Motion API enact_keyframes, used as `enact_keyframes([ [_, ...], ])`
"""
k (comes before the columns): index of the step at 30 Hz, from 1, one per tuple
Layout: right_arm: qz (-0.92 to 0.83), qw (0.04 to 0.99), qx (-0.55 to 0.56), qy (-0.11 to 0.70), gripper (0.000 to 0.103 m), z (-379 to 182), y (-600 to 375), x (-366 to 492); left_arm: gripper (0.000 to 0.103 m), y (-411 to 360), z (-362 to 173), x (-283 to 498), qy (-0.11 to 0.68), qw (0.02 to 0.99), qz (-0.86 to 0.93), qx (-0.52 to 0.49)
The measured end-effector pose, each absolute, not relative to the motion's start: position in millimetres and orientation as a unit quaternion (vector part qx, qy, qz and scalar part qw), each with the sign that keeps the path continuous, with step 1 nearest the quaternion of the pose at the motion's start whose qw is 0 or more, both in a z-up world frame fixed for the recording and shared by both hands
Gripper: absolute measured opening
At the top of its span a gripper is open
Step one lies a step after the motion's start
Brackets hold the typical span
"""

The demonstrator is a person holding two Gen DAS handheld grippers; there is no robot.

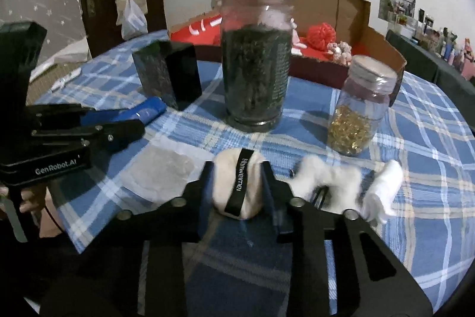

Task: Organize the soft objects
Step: 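Grasp the blue rolled cloth with the left tool while the right tool grasps the beige powder puff, then lift the cloth and powder puff and carry both over the box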

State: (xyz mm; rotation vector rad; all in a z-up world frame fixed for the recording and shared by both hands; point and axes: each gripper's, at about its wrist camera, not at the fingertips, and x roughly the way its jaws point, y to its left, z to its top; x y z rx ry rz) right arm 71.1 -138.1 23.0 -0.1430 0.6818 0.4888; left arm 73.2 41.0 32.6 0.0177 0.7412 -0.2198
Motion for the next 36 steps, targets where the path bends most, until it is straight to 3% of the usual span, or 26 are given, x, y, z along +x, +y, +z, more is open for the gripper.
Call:
enact_keyframes([
  [17,0.245,0.917,-0.032,0.313,0.018,41.9,-157.4,62.7,0.025,8.7,49.9,68.4,0.343,0.926,-0.157,0.01],
  [36,0.228,0.921,-0.018,0.315,0.018,51.0,-182.0,63.0,0.025,25.0,48.3,68.1,0.35,0.926,-0.138,0.007],
])
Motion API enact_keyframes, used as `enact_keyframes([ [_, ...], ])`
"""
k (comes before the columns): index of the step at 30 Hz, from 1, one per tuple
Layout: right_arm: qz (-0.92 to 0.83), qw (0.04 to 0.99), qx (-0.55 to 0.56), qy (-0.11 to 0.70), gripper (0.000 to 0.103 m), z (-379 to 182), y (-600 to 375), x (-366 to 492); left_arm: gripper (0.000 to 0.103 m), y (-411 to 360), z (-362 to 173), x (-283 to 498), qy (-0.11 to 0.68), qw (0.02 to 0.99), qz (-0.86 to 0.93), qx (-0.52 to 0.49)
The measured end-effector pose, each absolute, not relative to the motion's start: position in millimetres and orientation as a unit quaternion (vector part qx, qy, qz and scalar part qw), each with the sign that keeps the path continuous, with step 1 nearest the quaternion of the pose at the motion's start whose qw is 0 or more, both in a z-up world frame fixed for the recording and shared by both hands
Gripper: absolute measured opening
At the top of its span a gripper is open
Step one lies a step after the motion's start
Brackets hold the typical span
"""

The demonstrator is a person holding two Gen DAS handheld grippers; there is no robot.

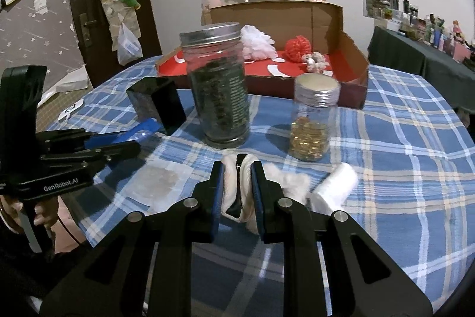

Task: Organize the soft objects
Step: 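Lift the cloth and powder puff and carry both over the box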

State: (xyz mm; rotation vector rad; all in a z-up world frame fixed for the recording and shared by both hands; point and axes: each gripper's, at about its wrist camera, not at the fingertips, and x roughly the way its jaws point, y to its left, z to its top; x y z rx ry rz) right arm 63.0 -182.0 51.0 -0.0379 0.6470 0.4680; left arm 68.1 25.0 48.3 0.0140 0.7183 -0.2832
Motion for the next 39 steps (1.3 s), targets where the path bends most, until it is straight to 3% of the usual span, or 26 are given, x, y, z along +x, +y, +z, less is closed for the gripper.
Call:
enact_keyframes([
  [23,0.168,0.931,0.005,0.323,0.018,69.1,-246.8,85.0,0.025,92.4,46.2,81.4,0.375,0.925,-0.067,-0.016],
  [39,0.165,0.922,0.022,0.35,0.018,72.7,-273.7,140.3,0.025,125.1,59.1,136.5,0.371,0.923,-0.102,-0.005],
])
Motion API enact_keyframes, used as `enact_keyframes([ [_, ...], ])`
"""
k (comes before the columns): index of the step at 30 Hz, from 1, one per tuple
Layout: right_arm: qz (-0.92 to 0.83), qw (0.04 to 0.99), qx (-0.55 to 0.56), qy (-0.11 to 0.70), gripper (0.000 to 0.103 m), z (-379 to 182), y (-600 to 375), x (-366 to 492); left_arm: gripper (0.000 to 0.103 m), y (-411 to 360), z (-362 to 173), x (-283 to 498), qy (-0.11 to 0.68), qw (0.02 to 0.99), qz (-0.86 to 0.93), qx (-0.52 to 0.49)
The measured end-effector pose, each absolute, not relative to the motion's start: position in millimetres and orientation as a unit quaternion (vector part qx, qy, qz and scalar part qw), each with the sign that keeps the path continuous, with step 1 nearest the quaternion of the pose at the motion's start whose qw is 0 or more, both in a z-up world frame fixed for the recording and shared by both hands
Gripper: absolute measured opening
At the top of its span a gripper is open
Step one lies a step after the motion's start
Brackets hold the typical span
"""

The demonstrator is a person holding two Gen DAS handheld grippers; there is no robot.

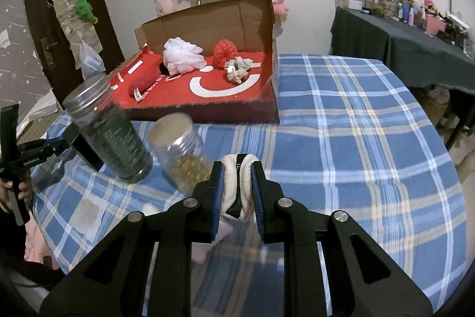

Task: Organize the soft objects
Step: 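Lift the cloth and powder puff and carry both over the box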

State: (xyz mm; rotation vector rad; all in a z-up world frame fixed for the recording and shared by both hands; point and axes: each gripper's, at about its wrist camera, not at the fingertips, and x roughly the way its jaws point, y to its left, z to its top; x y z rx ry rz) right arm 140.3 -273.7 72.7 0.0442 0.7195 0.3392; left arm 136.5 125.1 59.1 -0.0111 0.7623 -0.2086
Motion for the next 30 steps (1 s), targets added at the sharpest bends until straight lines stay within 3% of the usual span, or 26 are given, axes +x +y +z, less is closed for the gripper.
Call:
enact_keyframes([
  [30,0.302,0.882,0.052,0.358,0.018,92.4,-261.0,224.0,0.025,103.9,99.3,201.5,0.347,0.901,-0.251,0.072],
])
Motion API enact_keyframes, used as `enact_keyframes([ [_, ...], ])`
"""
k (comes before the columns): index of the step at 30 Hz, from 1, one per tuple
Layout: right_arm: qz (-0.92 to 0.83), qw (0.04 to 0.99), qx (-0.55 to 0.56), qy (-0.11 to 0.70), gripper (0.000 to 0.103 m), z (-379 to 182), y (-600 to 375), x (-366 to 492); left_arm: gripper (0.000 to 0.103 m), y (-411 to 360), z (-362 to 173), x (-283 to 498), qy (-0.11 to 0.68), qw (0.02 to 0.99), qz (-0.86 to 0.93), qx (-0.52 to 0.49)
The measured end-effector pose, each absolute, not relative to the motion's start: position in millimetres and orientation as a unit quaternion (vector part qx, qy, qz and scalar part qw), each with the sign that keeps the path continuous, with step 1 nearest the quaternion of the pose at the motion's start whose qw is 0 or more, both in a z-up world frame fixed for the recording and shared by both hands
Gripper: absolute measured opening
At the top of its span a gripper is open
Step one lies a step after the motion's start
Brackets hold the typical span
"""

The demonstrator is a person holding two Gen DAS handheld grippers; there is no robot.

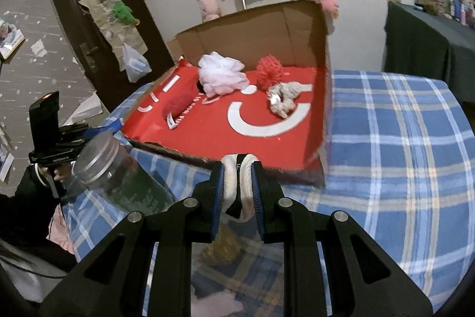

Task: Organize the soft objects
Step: 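Lift the cloth and powder puff and carry both over the box, then lower the cloth and powder puff into the box and open both tools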

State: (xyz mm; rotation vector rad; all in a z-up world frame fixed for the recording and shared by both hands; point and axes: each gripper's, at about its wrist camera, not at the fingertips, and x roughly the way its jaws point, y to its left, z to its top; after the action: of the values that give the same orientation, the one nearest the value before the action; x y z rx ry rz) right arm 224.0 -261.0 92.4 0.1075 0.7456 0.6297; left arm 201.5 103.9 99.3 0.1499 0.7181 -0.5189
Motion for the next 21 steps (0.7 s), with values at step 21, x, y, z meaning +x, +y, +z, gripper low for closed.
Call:
enact_keyframes([
  [21,0.329,0.847,-0.065,0.412,0.018,108.4,-147.7,343.0,0.025,-0.5,105.8,321.1,0.434,0.854,-0.263,0.118],
])
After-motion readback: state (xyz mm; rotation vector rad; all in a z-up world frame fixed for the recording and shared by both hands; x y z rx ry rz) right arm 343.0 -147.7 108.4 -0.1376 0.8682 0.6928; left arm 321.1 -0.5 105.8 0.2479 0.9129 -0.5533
